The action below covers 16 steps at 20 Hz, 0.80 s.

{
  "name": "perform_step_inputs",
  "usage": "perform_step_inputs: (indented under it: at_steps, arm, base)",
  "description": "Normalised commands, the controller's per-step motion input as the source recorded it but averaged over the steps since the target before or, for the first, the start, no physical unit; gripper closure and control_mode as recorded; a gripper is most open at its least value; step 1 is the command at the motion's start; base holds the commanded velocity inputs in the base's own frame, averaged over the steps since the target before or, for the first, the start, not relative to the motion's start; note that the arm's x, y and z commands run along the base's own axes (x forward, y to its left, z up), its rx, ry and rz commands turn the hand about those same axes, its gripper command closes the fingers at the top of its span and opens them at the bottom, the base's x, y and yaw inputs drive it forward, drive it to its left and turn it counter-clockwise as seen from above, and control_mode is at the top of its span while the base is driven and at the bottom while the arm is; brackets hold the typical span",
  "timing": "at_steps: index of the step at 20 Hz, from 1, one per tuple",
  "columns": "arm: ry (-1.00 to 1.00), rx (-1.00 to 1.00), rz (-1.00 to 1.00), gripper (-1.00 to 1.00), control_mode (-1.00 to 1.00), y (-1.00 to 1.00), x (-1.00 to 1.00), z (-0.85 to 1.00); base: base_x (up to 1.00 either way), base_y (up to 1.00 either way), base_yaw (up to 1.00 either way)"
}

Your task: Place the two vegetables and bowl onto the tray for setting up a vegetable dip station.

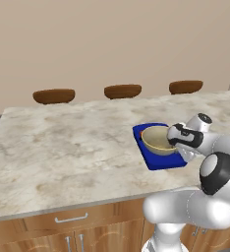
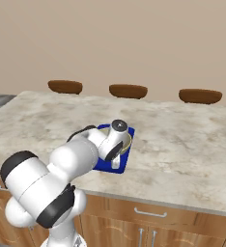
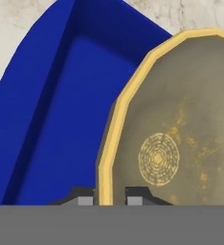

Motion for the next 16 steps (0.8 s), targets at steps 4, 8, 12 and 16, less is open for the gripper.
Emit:
perform_step_inputs:
  at_steps: [4,8,12,16]
  arm:
    - [0.0,0.0,0.0,-1.0,-1.0,0.0,0.0,0.0]
    - [0.0,0.0,0.0,-1.0,-1.0,0.0,-0.05,0.23]
    - [-0.01,0.0,0.0,-1.0,-1.0,-0.01,-0.27,0.6]
    - [0.0,0.0,0.0,-1.0,-1.0,0.0,-0.43,0.65]
  base:
    - [0.0,0.0,0.0]
    - [0.0,0.0,0.0]
    - [0.0,0.0,0.0]
    - [0.0,0.0,0.0]
